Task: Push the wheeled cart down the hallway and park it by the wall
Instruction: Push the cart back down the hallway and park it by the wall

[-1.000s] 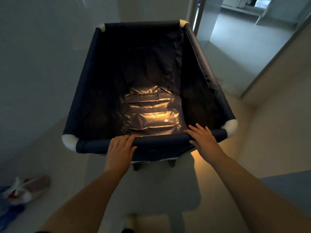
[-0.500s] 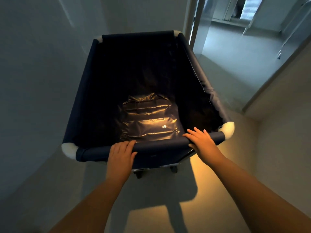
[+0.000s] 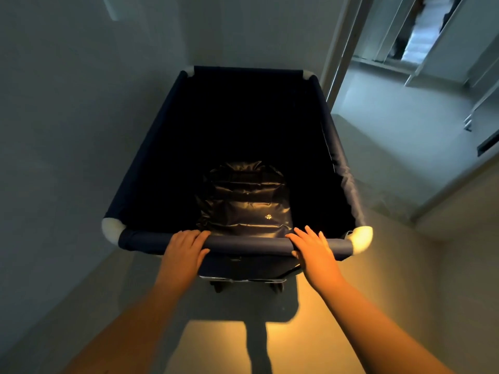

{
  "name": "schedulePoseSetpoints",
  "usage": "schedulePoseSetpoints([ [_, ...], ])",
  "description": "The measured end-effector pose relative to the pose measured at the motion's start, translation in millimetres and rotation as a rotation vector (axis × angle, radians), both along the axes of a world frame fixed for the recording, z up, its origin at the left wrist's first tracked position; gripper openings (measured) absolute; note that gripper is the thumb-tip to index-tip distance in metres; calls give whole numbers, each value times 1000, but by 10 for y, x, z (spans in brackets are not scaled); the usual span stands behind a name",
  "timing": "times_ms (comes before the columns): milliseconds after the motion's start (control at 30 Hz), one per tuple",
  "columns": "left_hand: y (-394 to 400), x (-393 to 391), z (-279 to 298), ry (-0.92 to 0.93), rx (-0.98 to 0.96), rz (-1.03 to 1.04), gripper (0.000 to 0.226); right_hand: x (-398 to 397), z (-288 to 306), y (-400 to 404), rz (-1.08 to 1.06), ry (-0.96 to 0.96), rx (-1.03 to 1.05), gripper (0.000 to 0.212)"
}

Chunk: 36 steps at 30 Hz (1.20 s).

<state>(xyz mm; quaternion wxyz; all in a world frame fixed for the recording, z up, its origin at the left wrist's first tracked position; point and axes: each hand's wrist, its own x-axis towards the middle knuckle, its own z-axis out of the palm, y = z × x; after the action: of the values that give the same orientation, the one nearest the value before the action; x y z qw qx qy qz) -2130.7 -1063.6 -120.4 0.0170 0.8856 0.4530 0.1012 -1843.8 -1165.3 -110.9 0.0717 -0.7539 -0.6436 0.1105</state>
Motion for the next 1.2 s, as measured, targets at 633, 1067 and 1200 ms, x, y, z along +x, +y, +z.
schedulePoseSetpoints([
  [633, 2693, -752, 41, 129, 51, -217, 37, -1157, -48, 2019, -238, 25, 33, 41],
  [1067, 3720, -1129, 227, 123, 64, -306, 38, -1872, -80, 2904, -336, 49, 52, 45],
  [1200, 4162, -1312, 262, 127, 3, -369, 55, -2169, -75, 3251, -407, 66, 35, 44],
])
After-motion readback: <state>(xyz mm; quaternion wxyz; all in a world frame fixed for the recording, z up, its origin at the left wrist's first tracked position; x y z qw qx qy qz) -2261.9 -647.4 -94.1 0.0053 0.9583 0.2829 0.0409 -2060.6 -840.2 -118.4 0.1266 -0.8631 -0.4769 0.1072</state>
